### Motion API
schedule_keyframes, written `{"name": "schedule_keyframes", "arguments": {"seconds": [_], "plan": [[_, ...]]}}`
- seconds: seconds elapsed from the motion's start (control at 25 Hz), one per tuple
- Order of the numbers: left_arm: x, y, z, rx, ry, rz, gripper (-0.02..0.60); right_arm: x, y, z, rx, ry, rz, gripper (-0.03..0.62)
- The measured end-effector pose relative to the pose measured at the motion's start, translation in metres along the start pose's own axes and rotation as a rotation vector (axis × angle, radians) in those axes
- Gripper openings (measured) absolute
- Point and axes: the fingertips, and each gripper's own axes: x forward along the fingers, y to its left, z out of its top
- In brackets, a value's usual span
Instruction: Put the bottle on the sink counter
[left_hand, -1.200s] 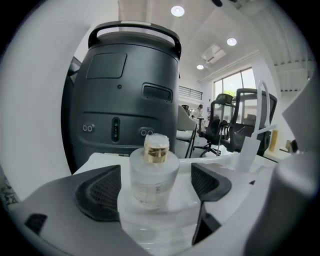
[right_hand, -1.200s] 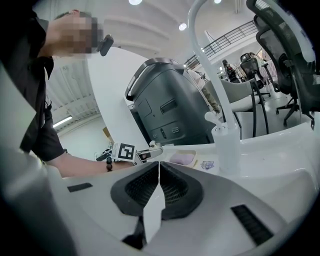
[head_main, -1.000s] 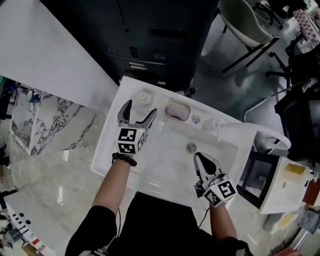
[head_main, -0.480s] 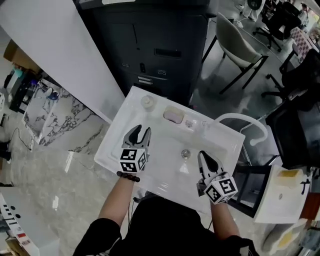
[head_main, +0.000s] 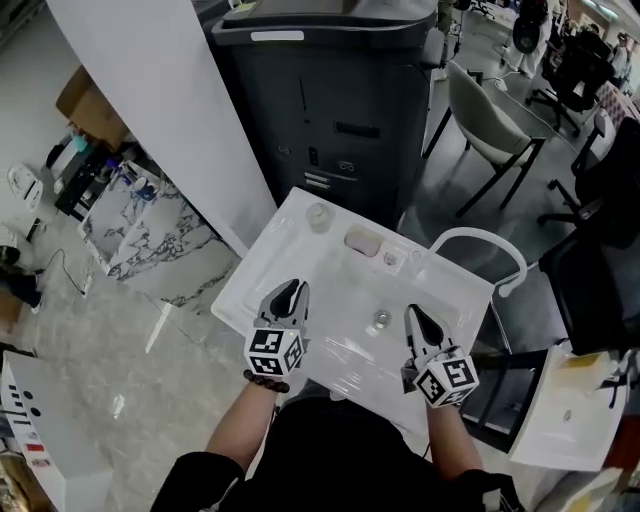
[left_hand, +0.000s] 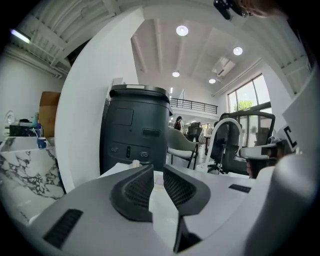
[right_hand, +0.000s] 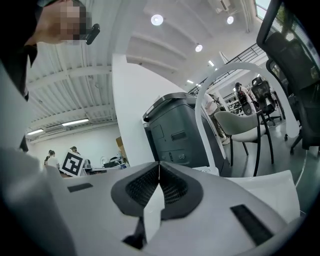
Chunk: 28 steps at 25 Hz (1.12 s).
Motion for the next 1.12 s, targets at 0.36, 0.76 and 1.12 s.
{"name": "schedule_keyframes", "arguments": {"seconds": [0.36, 0.76, 1.12], "plan": [[-0.037, 0.030, 0.035, 0.017, -0.084, -0.033, 0.066, -0.001, 0.004, 0.008, -0.089, -0.029, -0.083, 0.031], [-0.049, 0.054, 0.036, 0.052, -0.093, -0.097, 0.066, 0.007, 0.025, 0.010, -0.141, -0.056, -0.184, 0.029], [-0.041, 0.065, 0.029, 0.047, -0.078, -0.124, 0.066, 0.013, 0.031, 0.010, -0.140, -0.055, -0.202, 0.029]]}}
